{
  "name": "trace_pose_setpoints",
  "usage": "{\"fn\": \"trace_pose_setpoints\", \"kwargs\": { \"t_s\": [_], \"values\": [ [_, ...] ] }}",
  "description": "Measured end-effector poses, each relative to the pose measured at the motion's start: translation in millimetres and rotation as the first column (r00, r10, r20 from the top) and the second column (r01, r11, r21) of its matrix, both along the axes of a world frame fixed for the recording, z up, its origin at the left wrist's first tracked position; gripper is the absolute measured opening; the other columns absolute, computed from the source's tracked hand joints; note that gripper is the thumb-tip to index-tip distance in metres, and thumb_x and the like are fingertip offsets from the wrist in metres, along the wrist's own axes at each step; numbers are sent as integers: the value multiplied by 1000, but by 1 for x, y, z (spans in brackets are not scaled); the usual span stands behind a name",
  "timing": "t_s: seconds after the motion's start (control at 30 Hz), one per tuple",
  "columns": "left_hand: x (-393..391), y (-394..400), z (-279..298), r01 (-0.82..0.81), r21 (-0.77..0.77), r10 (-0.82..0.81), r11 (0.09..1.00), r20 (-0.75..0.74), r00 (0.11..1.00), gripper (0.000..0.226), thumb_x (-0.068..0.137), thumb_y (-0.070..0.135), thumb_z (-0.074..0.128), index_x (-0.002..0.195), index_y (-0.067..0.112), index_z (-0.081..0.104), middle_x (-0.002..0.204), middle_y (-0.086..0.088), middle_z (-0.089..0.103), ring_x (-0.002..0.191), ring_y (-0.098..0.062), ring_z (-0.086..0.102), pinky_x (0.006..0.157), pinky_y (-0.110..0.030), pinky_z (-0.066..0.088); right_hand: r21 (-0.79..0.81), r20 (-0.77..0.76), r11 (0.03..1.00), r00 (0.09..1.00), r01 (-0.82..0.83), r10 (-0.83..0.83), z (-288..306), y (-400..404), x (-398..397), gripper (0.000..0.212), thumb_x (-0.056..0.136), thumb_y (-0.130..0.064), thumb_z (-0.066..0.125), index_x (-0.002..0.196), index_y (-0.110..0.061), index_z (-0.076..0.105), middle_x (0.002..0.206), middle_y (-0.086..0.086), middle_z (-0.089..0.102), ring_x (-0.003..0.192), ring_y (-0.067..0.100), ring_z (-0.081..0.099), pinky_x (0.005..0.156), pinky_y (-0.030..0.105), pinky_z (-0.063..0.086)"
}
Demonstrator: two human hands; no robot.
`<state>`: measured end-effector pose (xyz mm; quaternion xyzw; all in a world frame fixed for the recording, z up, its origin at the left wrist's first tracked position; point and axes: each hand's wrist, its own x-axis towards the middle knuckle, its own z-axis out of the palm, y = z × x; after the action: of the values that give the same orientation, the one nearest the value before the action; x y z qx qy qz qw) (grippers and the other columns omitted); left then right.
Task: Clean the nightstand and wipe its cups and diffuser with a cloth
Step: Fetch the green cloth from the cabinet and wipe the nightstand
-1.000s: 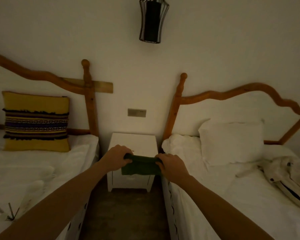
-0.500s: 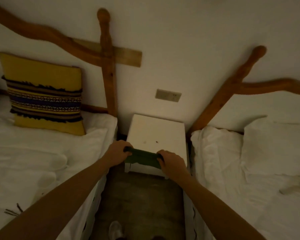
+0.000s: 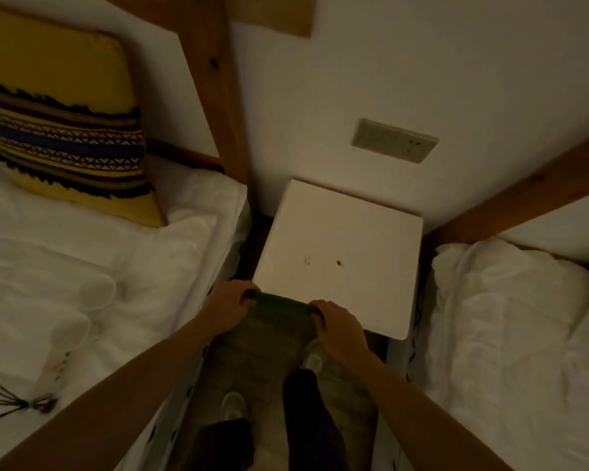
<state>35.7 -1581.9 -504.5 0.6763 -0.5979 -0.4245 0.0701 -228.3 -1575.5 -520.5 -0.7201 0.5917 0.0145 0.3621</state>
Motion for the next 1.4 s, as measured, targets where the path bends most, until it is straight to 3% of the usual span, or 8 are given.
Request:
{"fn": "trace_pose_setpoints", "kwargs": {
  "t_s": [0.33,0.5,0.7,0.83,0.97,1.17,1.27,1.4],
  "values": [
    [-11,-56,-107,-3,86,4,996,-8,1000,23,93,13,64,115,11,71,109,-8,72,102,-22,66,86,-20,41,142,74,990,997,24,-35,-107,-78,-14,29,104,-20,51,130,-14,63,121,8,69,105,19,64,89,18,42],
    [-4,-92,-151,-68,-7,68,998,-6,998,30,93,23,65,121,11,66,116,-12,68,105,-25,64,94,-35,50,-208,-127,969,986,-134,109,-141,-93,0,43,100,-28,55,141,-17,52,145,7,52,129,25,50,102,36,44],
    [2,-96,-190,-292,-9,291,956,-55,955,72,93,64,34,150,20,33,148,-8,40,127,-16,43,101,-27,32,-425,-150,406,505,-809,850,-188,-116,25,56,103,-43,46,156,-32,30,166,-3,22,155,23,12,125,45,15],
    [3,-119,-209,-383,29,382,923,-171,908,74,95,65,22,153,20,30,157,-3,33,138,-11,32,108,-24,24,-451,-70,344,417,-824,906,-223,-142,53,55,103,-46,42,156,-34,30,167,-3,19,155,21,6,124,49,11],
    [-12,-154,-224,-464,336,573,819,-444,689,73,94,66,23,154,25,31,158,0,35,143,-17,34,121,-42,24,-544,-54,335,431,-769,901,-242,-154,63,54,101,-47,44,153,-38,34,167,-3,19,155,24,10,123,54,9],
    [-15,-174,-237,-611,571,823,548,-500,270,66,104,52,20,135,6,56,120,-11,69,111,-22,66,85,-32,56,-531,-136,551,706,-644,695,-240,-217,68,53,102,-52,38,153,-40,33,166,-3,20,155,25,6,122,55,10],
    [-15,-164,-245,-588,384,702,712,-375,605,63,103,49,28,150,7,37,151,-17,44,140,-30,42,118,-42,32,-552,-193,682,869,-480,455,-239,-274,62,53,103,-52,30,154,-40,31,166,-3,21,155,25,9,122,53,13],
    [-39,-177,-235,-237,-216,206,947,-158,966,56,104,35,39,153,21,16,162,-14,18,142,-34,33,111,-38,31,-528,-222,824,970,-205,99,-241,-320,50,55,103,-52,27,156,-36,28,166,1,21,154,25,13,122,53,15]
  ]
}}
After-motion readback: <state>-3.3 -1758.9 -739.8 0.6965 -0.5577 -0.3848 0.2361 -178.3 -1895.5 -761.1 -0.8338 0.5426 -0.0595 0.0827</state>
